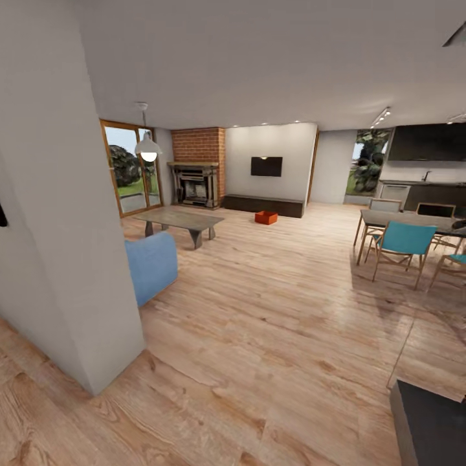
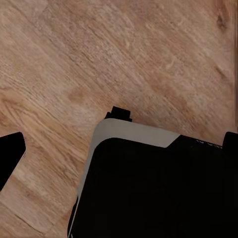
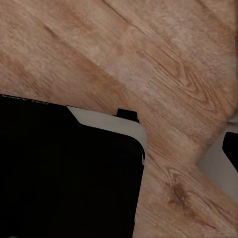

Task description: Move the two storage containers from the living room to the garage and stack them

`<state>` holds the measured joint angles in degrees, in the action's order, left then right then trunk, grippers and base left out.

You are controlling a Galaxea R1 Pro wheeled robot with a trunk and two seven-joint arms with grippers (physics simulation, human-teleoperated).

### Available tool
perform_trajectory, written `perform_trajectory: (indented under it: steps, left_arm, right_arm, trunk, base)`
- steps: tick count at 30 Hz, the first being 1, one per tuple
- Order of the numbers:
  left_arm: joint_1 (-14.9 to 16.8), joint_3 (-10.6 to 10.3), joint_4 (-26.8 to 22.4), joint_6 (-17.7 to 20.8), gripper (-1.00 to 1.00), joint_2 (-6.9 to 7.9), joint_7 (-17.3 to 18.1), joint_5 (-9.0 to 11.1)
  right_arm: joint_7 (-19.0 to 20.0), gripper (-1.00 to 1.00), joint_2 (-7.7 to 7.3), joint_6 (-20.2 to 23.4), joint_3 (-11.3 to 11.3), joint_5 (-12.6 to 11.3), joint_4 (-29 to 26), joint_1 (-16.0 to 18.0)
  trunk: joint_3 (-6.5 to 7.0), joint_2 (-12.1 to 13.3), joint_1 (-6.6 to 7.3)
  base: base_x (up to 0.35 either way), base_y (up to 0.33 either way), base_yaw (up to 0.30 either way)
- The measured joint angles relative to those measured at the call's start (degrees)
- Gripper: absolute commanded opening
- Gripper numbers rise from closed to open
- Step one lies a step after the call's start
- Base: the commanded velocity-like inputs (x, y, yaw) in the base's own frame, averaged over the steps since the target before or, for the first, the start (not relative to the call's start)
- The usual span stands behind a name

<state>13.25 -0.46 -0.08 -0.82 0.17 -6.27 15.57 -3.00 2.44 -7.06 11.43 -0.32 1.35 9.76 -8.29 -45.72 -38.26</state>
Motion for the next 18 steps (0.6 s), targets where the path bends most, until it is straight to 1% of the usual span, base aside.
perform_trajectory:
  steps: [18]
  left_arm:
    - [0.0,0.0,0.0,-0.1,1.00,0.01,0.0,0.1]
  right_arm:
    - [0.0,1.00,-0.01,0.0,0.0,0.0,0.0,0.0]
  trunk:
    - [0.00,0.0,0.00]
  base:
    - [0.323,0.145,-0.245]
